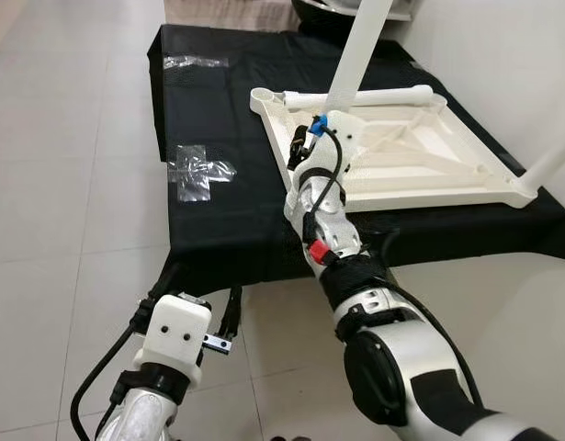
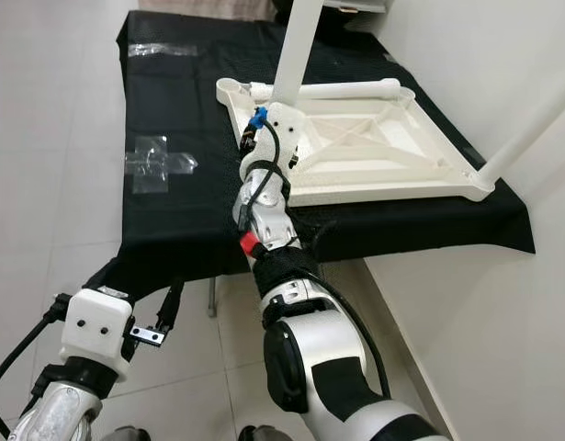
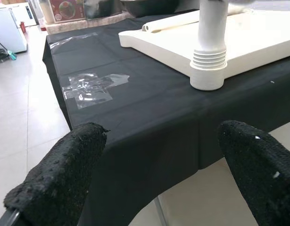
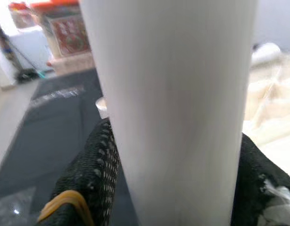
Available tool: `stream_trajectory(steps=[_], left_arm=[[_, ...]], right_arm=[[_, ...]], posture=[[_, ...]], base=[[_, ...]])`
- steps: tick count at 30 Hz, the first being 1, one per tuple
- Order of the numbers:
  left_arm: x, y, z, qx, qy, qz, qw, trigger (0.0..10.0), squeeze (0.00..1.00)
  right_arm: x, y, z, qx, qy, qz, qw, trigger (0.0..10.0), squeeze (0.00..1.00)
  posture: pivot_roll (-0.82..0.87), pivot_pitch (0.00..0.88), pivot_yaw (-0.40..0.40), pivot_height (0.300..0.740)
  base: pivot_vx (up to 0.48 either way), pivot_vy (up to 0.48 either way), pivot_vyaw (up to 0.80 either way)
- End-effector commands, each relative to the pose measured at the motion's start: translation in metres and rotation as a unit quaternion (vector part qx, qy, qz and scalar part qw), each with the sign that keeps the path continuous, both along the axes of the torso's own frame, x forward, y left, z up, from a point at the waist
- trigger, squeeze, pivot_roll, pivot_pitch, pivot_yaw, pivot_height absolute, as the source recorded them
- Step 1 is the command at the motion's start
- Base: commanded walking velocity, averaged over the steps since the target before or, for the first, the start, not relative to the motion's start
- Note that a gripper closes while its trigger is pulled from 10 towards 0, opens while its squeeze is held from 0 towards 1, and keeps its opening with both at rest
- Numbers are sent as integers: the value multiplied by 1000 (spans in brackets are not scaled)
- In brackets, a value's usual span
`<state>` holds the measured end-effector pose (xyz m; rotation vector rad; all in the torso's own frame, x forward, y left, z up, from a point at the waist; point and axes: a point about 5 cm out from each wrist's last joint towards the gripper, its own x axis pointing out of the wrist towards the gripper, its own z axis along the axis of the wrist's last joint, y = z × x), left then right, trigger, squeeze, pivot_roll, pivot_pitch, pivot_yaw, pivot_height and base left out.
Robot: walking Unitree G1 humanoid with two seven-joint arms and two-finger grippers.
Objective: Building children table
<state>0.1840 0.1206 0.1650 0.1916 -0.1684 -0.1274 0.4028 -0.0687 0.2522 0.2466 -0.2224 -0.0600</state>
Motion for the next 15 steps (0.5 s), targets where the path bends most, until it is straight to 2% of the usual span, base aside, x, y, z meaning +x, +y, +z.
stream_trajectory(steps=[1,2,3,4,5,7,8,9,10,11,13,14,15], left_arm=[[-1,-3,-4,-2,8,-4,1000,10000,0],[-1,-3,-4,-3,9,-5,1000,10000,0],[-1,-3,-4,-3,9,-5,1000,10000,0],[0,-3,-4,-4,9,-6,1000,10000,0],[0,-4,-5,-3,9,-6,1000,10000,0],[0,-4,-5,-3,9,-6,1000,10000,0],[0,-4,-5,-2,8,-9,1000,10000,0],[0,-5,-5,-1,8,-10,1000,10000,0],[0,-5,-5,-1,8,-10,1000,10000,0],[1,-5,-5,-1,8,-10,1000,10000,0],[1,-5,-5,-2,8,-9,1000,10000,0],[1,-5,-4,-2,8,-9,1000,10000,0],[1,-5,-4,-2,8,-9,1000,10000,0]], right_arm=[[0,-12,5,-36,-48,62,996,10000,0],[1,-17,7,-55,-66,102,991,10000,0],[1,-17,7,-55,-66,102,991,10000,0],[4,-33,7,-81,-82,167,979,10000,0],[5,-38,7,-90,-80,186,975,10000,0],[5,-38,7,-90,-80,186,975,10000,0],[6,-41,7,-89,-71,234,965,10000,0],[5,-38,5,-89,-59,309,945,10000,0],[5,-38,5,-89,-59,309,945,10000,0],[2,-33,1,-102,-47,389,914,10000,0],[-4,-27,-3,-119,-31,480,869,10000,0],[-5,-25,-4,-122,-25,499,858,10000,0],[-5,-24,-4,-122,-23,507,853,10000,0]], posture=[[153,126,-161,740],[153,126,-161,740],[153,126,-161,740],[149,128,-162,740],[151,128,-162,740],[151,128,-162,740],[151,129,-162,740],[152,130,-168,740],[152,130,-168,740],[156,132,-170,740],[160,134,-173,740],[160,134,-173,740],[160,134,-173,740]], base=[[0,0,0],[0,0,0],[0,0,0],[0,0,0],[0,0,0],[0,0,0],[0,0,0],[0,0,0],[0,0,0],[0,0,0],[0,0,0],[0,0,0],[0,0,0]])
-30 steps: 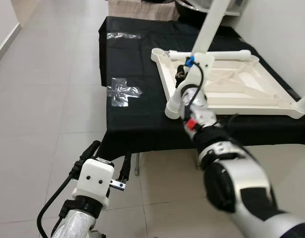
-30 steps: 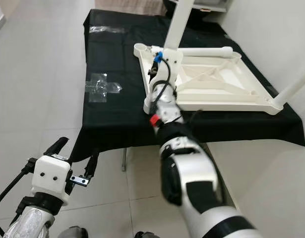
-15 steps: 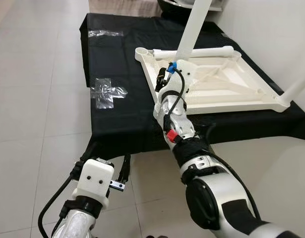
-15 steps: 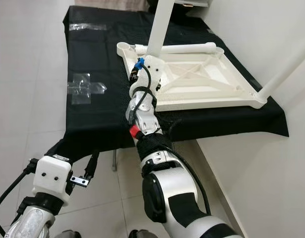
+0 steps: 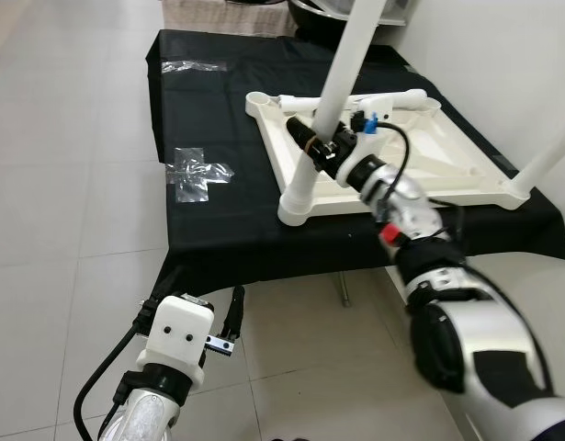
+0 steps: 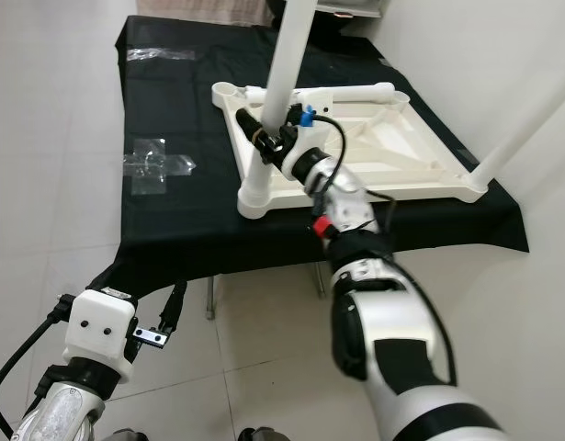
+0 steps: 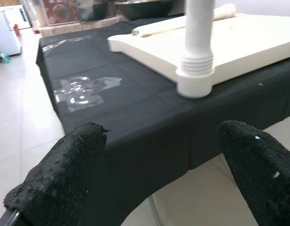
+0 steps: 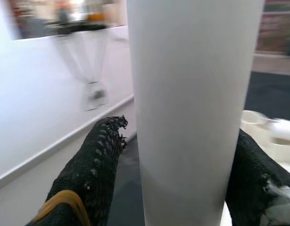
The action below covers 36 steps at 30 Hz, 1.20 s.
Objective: Building children table
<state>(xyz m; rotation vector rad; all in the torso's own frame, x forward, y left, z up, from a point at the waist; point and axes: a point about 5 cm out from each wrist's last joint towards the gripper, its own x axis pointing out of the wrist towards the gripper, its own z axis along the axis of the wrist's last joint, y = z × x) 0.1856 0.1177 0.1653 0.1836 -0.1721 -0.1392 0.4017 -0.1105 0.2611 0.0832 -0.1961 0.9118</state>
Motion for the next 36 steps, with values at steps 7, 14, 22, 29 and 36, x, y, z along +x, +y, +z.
stream_trajectory(steps=[7,14,22,29,36], left_arm=[[-1,-2,-4,1,9,0,1000,10000,0],[-2,-3,-4,0,10,2,1000,10000,0],[-1,-3,-4,-2,13,2,1000,10000,0],[0,-2,-6,-2,14,2,1000,10000,0],[0,-1,-6,0,16,4,1000,10000,0]], right_arm=[[-16,42,-12,-85,33,210,973,10000,0],[-13,57,-7,-80,29,182,980,0,0],[13,35,-8,-82,38,-126,988,0,0],[23,16,-10,-17,96,-338,936,0,0],[20,27,-14,59,146,-470,869,0,0]], posture=[[168,141,-184,740],[168,147,-189,740],[155,148,-183,740],[150,144,-176,740],[156,142,-177,740]], base=[[0,0,0],[0,0,0],[0,0,0],[0,0,0],[0,0,0]])
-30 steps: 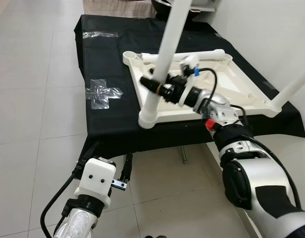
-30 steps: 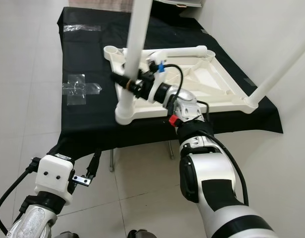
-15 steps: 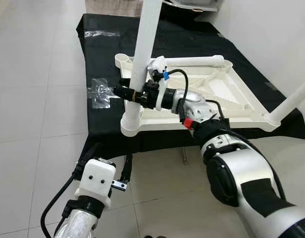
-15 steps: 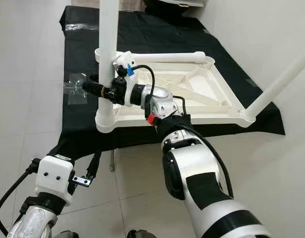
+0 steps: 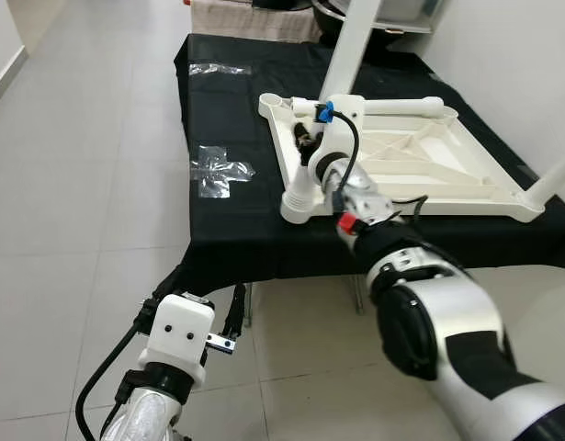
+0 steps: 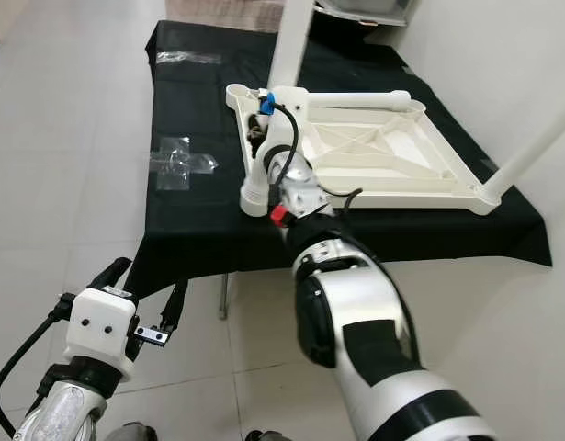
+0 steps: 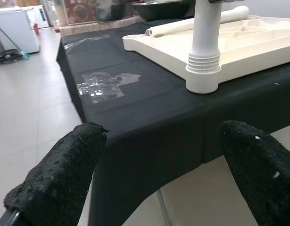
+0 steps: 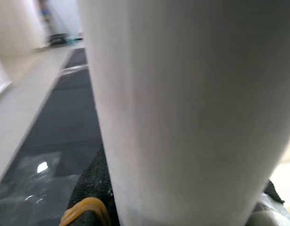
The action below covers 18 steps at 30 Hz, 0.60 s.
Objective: Building children table
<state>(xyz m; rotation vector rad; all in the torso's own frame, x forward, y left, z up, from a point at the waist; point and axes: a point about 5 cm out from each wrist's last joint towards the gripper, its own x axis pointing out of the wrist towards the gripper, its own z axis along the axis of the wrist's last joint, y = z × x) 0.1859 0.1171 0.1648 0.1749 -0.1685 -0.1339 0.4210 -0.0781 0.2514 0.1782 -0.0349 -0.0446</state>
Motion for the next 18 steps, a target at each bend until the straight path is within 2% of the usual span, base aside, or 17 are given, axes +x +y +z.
stream_trajectory(steps=[1,3,5,6,8,9,13,15,18], left_arm=[[0,0,-6,5,14,2,1000,10000,0],[0,0,-6,5,15,2,1000,10000,0],[-1,0,-6,6,16,2,1000,10000,0],[-1,0,-6,6,17,2,1000,10000,0],[0,0,-6,6,18,2,1000,10000,0],[0,0,-7,6,20,2,1000,10000,0],[0,0,-8,5,23,1,1000,10000,0],[1,-1,-8,4,24,1,1000,10000,0],[1,-1,-9,3,25,2,1000,10000,0]], right_arm=[[-1,0,-6,29,27,-38,999,0,0],[-3,6,-7,40,27,-49,998,0,0],[-6,22,-4,65,16,-24,997,0,0],[-7,28,1,71,1,-10,997,10000,0],[-8,34,7,61,-21,7,998,10000,0],[-8,36,9,55,-30,20,998,10000,1000],[-8,33,9,44,-40,18,998,10000,1000],[-8,27,8,41,-44,5,998,10000,1000],[-8,26,8,33,-53,17,998,10000,992]], posture=[[156,142,-177,740],[158,141,-178,740],[163,142,-179,740],[165,141,-177,740],[159,143,-178,740],[155,142,-177,740],[152,141,-178,740],[153,139,-177,740],[152,136,-177,740]], base=[[0,0,0],[0,0,0],[0,0,0],[0,0,0],[0,0,0],[0,0,0],[0,0,0],[0,0,0],[0,0,0]])
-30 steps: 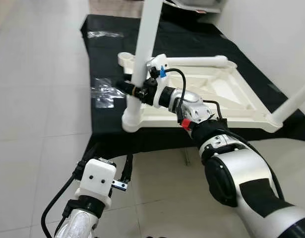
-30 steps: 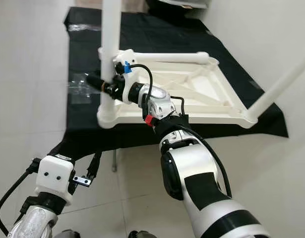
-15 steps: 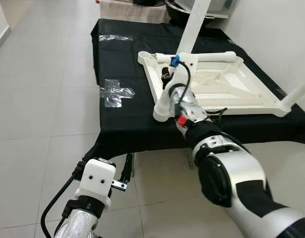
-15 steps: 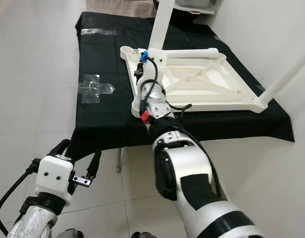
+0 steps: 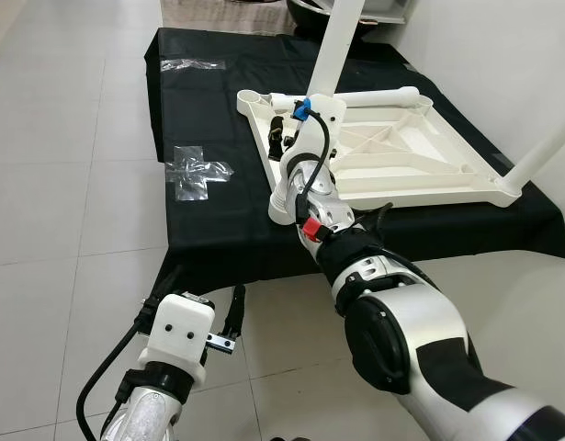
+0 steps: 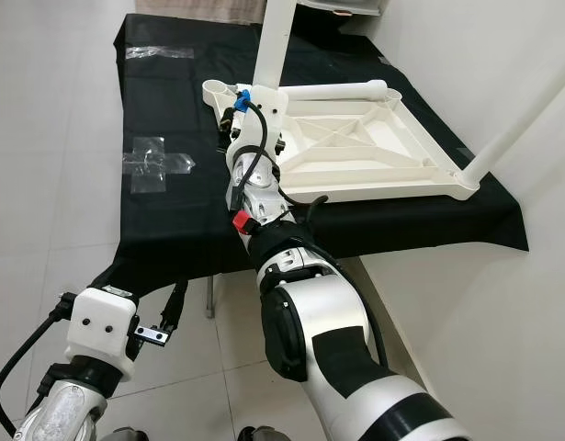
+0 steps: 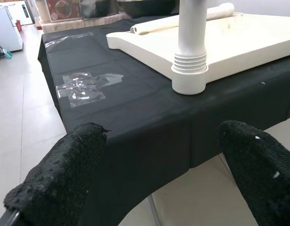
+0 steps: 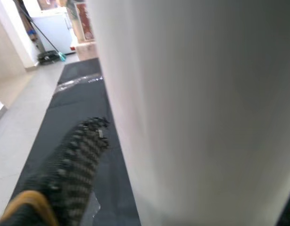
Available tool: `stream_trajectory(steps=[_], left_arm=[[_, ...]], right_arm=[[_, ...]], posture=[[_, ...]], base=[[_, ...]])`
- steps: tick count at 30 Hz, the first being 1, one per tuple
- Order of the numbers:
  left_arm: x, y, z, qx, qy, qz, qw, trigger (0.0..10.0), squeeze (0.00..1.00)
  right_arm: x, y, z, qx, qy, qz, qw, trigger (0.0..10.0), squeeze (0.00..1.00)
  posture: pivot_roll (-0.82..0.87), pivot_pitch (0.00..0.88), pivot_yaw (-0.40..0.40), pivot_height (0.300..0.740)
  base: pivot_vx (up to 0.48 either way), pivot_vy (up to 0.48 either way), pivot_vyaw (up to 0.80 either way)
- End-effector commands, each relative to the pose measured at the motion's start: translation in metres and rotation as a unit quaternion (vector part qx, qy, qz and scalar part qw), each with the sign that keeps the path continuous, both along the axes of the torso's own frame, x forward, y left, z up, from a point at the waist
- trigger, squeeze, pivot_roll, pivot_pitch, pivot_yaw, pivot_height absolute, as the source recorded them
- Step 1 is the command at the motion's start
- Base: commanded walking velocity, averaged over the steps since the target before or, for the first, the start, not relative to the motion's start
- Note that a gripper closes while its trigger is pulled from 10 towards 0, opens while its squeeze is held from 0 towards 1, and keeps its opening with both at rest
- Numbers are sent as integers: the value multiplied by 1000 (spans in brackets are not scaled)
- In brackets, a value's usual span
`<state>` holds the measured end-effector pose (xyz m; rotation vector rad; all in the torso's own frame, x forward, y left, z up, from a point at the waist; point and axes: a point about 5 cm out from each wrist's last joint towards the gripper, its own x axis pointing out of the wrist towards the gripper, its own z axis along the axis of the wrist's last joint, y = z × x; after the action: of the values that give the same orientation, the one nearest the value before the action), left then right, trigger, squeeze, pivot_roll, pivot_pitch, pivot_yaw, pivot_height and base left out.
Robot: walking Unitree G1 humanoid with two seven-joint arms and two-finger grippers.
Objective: Building children table
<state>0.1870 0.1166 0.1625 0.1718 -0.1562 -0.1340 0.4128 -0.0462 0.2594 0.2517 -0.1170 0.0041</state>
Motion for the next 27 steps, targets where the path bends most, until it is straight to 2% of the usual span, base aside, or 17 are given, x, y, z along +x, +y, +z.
stream_trajectory(steps=[1,4,6,10,20,22,23,24,25,26,27], left_arm=[[0,-1,-7,4,19,2,1000,10000,0],[0,-1,-7,4,20,2,1000,10000,0],[2,1,-9,1,27,5,1000,10000,0],[2,2,-10,0,31,5,1000,10000,0],[3,4,-13,-3,40,10,999,10000,0],[3,6,-12,-4,39,17,999,10000,0],[2,8,-12,-5,40,23,999,10000,0],[2,8,-12,-5,40,23,999,10000,0],[2,12,-13,-13,45,35,998,10000,0],[3,14,-13,-18,48,42,998,10000,0],[3,14,-13,-18,48,42,998,10000,0]], right_arm=[[0,-7,-1,-3,-23,7,1000,10000,0],[-1,-8,-1,-4,-32,15,999,10000,0],[-11,-21,-19,-17,-74,55,996,10000,0],[-20,-33,-28,-16,-92,57,994,10000,0],[-33,-48,-42,-30,-82,72,994,10000,0],[-42,-55,-50,-39,-82,74,993,10000,0],[-52,-59,-57,-48,-80,79,992,10000,0],[-52,-59,-57,-48,-80,79,992,10000,0],[-69,-65,-70,-57,-73,91,992,10000,0],[-75,-67,-75,-61,-70,97,991,10000,0],[-75,-67,-75,-61,-70,97,991,10000,0]], posture=[[153,135,-177,740],[153,135,-177,740],[144,127,-170,740],[139,120,-164,740],[143,97,-166,740],[145,96,-165,740],[143,92,-163,740],[143,92,-163,740],[136,89,-158,740],[134,89,-156,740],[134,89,-156,740]], base=[[0,0,0],[0,0,0],[0,0,0],[0,0,0],[0,0,0],[0,0,0],[0,0,0],[0,0,0],[0,0,0],[0,0,0],[0,0,0]])
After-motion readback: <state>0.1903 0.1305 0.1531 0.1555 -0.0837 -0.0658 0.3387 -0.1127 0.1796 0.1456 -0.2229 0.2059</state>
